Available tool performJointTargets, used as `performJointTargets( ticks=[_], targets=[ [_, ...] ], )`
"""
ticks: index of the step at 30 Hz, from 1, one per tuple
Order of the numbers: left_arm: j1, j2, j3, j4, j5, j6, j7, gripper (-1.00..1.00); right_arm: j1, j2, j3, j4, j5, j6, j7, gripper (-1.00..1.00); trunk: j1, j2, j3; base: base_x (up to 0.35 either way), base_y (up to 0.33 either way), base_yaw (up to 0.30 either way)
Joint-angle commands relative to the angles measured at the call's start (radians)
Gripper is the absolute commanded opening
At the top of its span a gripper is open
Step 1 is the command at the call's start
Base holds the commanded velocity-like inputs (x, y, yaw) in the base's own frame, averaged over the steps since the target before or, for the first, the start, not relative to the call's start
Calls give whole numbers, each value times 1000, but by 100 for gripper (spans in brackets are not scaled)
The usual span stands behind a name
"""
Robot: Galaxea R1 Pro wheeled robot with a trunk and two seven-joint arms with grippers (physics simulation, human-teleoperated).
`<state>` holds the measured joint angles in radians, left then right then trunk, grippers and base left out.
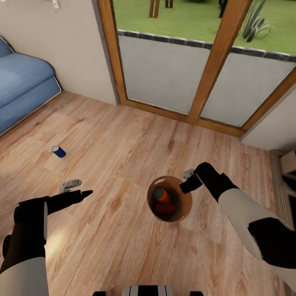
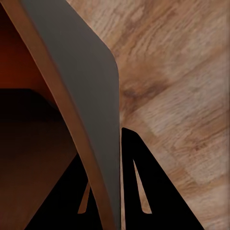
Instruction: Put the three can of soda from the living room inside the tash can in the kitchen.
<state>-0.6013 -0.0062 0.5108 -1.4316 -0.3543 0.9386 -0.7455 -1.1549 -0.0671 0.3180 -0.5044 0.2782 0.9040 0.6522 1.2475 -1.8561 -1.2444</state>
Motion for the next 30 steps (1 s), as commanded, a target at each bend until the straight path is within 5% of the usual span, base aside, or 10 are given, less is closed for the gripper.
performJointTargets(
  ticks=[1, 20, 25, 30],
  targets=[
    [0, 0, 0, 0, 0, 0, 0, 100, 2, 1, -3, -1, -25, 8, 4, -100, 0, 0, 0, 45, -31, 47],
    [0, -1, 0, -1, 0, -1, 0, 100, 14, -6, -4, -3, -25, 7, 6, -100, 0, 0, 0, 5, -3, 233],
    [0, -1, 0, 0, 0, -1, 0, 100, 13, -136, -23, -3, -29, -15, 71, -100, 0, 0, 0, 0, 0, 212],
    [0, 0, 0, 2, -4, 0, 0, 100, 11, -222, -40, -3, -27, -74, 159, -100, 0, 0, 0, 0, 0, 194]
  ],
)
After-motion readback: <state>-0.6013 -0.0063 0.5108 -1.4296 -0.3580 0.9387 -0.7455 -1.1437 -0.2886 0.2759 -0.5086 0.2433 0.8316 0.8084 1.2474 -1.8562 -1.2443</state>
